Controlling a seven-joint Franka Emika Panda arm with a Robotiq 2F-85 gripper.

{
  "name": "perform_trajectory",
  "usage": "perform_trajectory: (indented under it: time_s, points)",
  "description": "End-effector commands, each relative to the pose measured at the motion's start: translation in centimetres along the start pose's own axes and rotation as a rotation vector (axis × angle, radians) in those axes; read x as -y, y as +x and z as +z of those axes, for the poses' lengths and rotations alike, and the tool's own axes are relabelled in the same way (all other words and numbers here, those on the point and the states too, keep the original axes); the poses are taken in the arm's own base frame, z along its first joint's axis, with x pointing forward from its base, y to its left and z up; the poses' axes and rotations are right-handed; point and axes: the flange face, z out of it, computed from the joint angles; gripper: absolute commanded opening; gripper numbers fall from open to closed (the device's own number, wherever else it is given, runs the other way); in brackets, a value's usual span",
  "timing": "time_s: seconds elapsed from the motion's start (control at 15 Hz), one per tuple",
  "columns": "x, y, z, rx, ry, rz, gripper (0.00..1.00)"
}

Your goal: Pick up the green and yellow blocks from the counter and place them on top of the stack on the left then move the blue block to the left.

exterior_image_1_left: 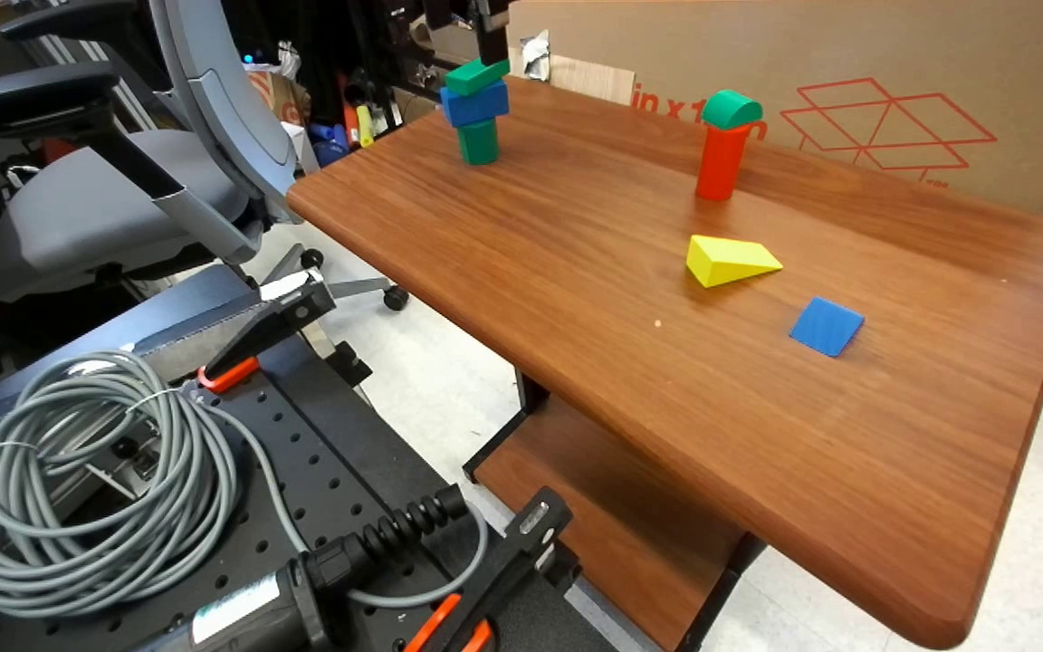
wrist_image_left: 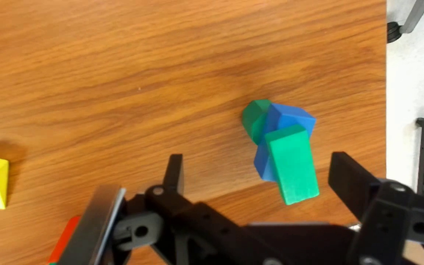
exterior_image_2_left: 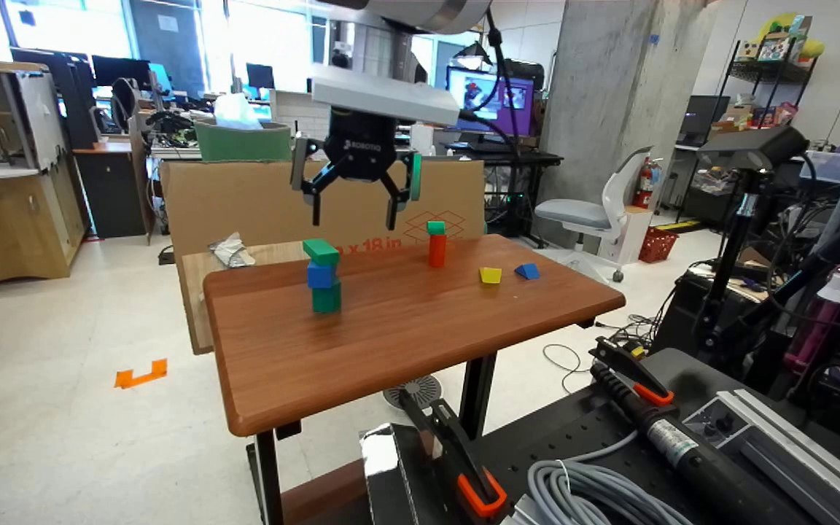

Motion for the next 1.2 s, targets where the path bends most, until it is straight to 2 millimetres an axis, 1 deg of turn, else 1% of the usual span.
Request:
perform_trajectory:
  time_s: [0.0,0.13,0.27,0.47,0.6,0.67,0.8,1.13]
  points:
    - [-5.4,-0.5,-3.1,0.013,0.027,0.051,1.00]
    - [-8.6,0.2,-4.0,0.002,0.048,0.085,1.00]
    - [-11.7,1.0,-4.3,-0.001,0.067,0.095,1.00]
    - [-15.6,2.1,-3.8,0.022,0.075,0.114,1.00]
    - [-17.7,2.7,-3.6,0.020,0.077,0.123,1.00]
    - [-18.6,2.9,-3.2,0.022,0.075,0.127,1.00]
    - [-19.5,3.2,-2.2,0.034,0.074,0.125,1.00]
    - [-20.4,4.3,1.3,0.074,0.049,0.134,1.00]
